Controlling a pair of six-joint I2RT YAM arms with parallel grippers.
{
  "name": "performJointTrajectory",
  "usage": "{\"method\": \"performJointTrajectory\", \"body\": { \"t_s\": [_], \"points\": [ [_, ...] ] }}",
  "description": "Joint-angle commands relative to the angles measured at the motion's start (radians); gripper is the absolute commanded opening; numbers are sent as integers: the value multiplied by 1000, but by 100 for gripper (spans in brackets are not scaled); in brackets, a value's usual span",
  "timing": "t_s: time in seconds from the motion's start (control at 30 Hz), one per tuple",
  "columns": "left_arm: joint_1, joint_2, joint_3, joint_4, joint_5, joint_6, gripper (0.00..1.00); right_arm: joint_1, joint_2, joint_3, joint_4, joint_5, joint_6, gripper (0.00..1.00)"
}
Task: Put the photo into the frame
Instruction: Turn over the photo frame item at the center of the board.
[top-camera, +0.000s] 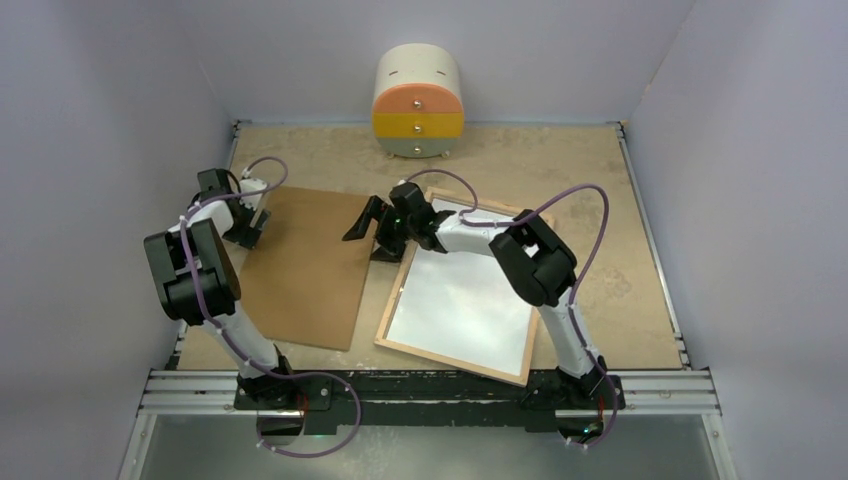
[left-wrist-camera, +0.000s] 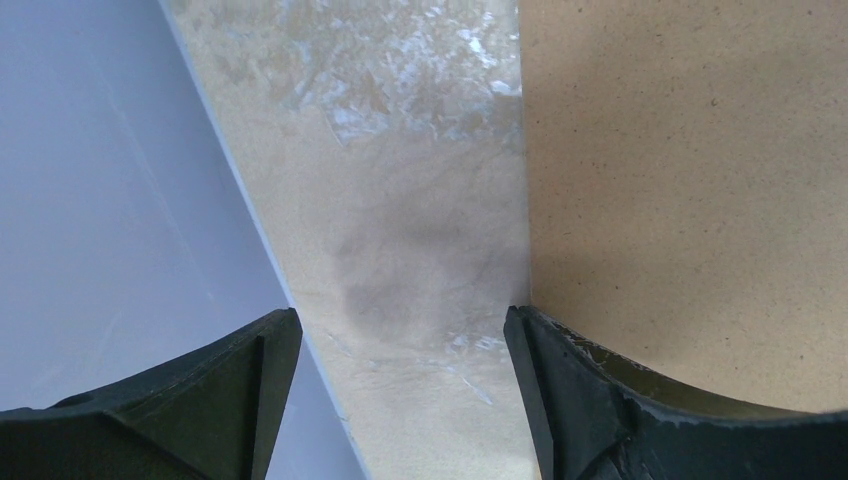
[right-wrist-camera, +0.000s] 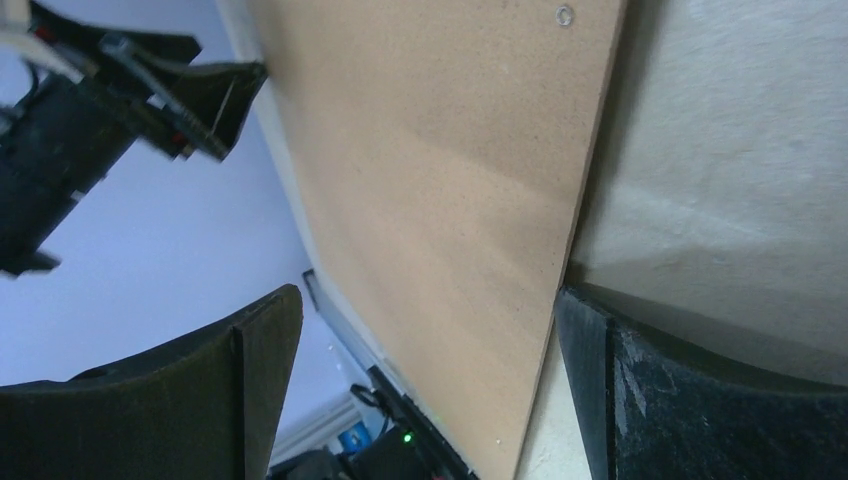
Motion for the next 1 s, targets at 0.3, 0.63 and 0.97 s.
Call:
{"method": "performJointTrajectory", "body": {
  "t_s": [0.3, 0.63, 0.97],
  "points": [
    [-73, 98, -21, -217, 261, -19, 81, 49, -99, -117, 943, -337, 288, 93],
    [-73, 80, 2, -230, 261, -23, 81, 50, -232, -163, 527, -224, 41, 80],
    [-82, 17, 106, -265, 310, -49, 90, 49, -327, -73, -140, 86, -95, 14]
  ]
}}
